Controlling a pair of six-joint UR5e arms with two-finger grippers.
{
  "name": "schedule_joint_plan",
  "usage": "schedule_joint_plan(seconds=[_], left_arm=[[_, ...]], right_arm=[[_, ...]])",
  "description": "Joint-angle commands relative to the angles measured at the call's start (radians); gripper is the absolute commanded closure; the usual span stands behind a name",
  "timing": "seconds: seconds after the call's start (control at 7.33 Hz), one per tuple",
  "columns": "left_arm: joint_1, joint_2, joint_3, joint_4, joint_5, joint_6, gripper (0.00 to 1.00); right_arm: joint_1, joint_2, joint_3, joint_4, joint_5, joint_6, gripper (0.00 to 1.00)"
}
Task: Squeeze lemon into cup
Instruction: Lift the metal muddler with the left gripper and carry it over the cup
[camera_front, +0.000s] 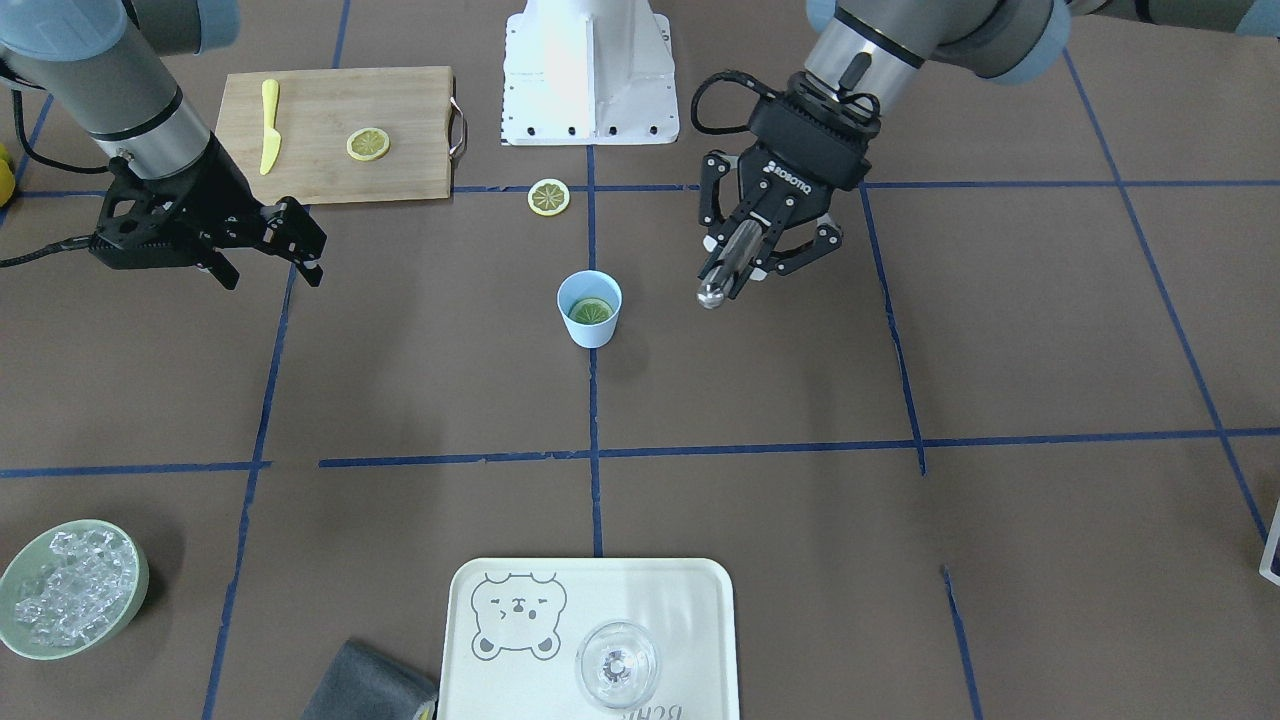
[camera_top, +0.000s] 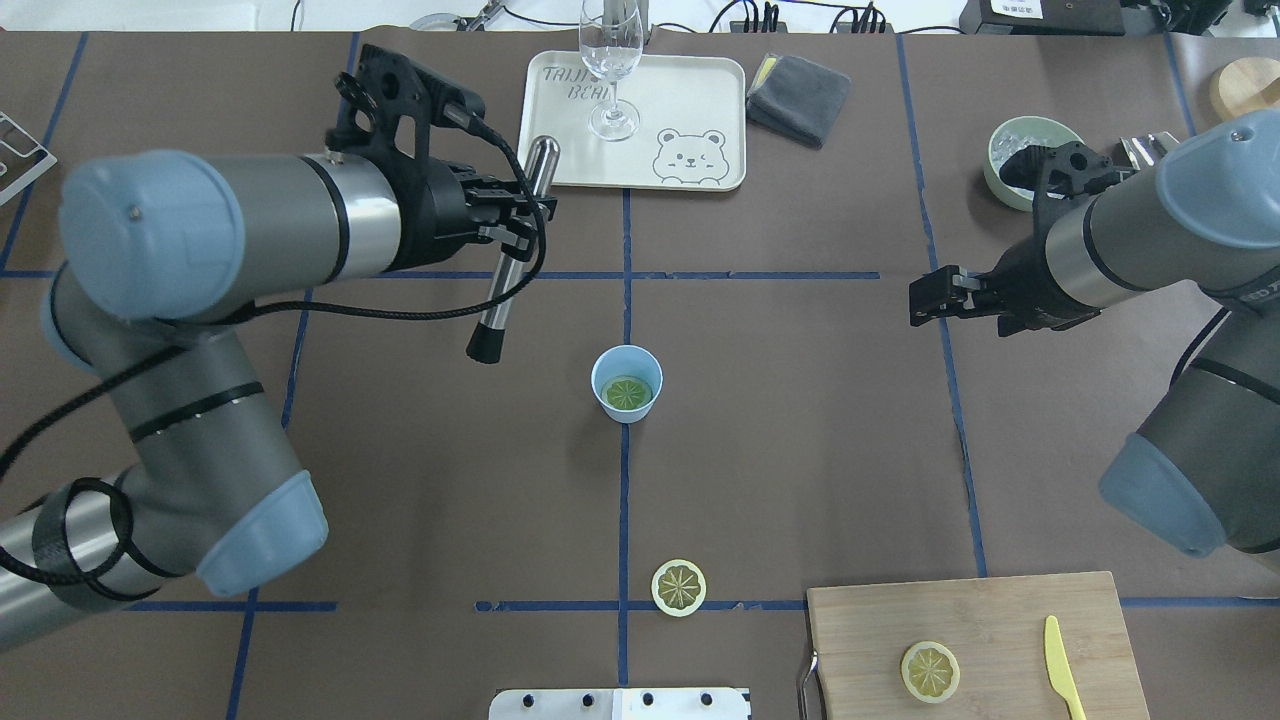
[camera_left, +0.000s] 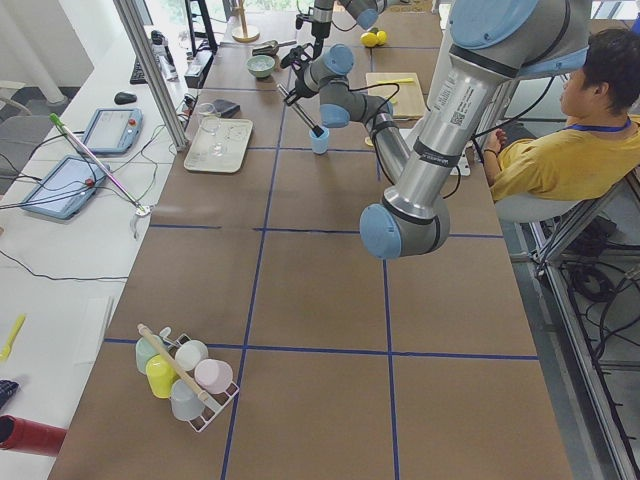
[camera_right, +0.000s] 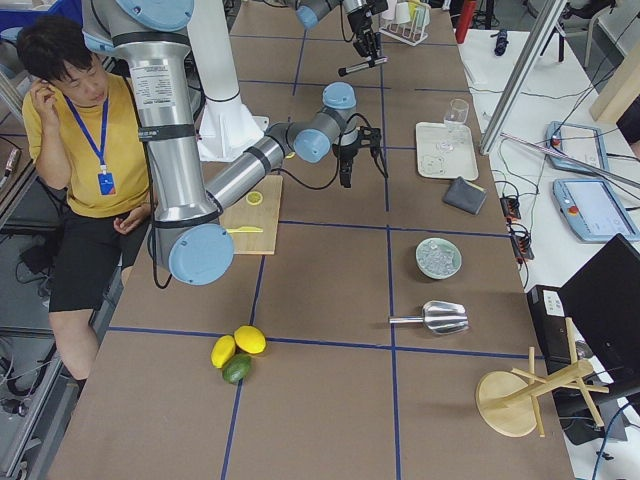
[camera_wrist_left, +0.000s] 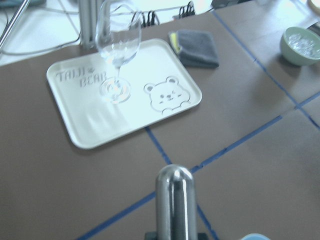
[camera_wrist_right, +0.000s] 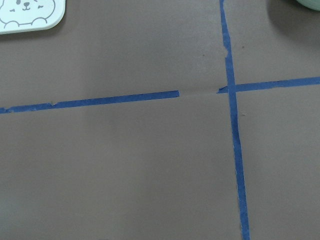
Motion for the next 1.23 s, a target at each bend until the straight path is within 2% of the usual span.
schedule_joint_plan(seconds=[0.0, 0.14, 0.41, 0.68, 0.82, 1.09], left_arm=[[0.047, -0.01, 0.083, -0.251, 0.115, 0.011, 1.0], [0.07, -0.019, 0.128, -0.364, 0.197, 0.014, 1.0], [0.18, -0.093, 0.197, -0.382, 0.482, 0.013, 1.0], [0.213, -0.095, 0.237, -0.383, 0.555, 0.014, 1.0], [0.227, -0.093, 0.282, -0.426, 0.595, 0.014, 1.0], [0.268, -0.093, 0.302, -0.446, 0.597, 0.014, 1.0]], right_arm=[[0.003, 0.003, -0.006, 0.0, 0.0, 0.0, 0.0], [0.006, 0.001, -0.006, 0.0, 0.002, 0.0, 0.0], [0.015, -0.005, -0.008, 0.0, 0.02, -0.003, 0.0], [0.017, -0.003, -0.008, 0.0, 0.023, -0.005, 0.0], [0.017, -0.003, -0.006, 0.0, 0.023, -0.003, 0.0], [0.015, -0.002, -0.005, 0.0, 0.023, -0.002, 0.0]])
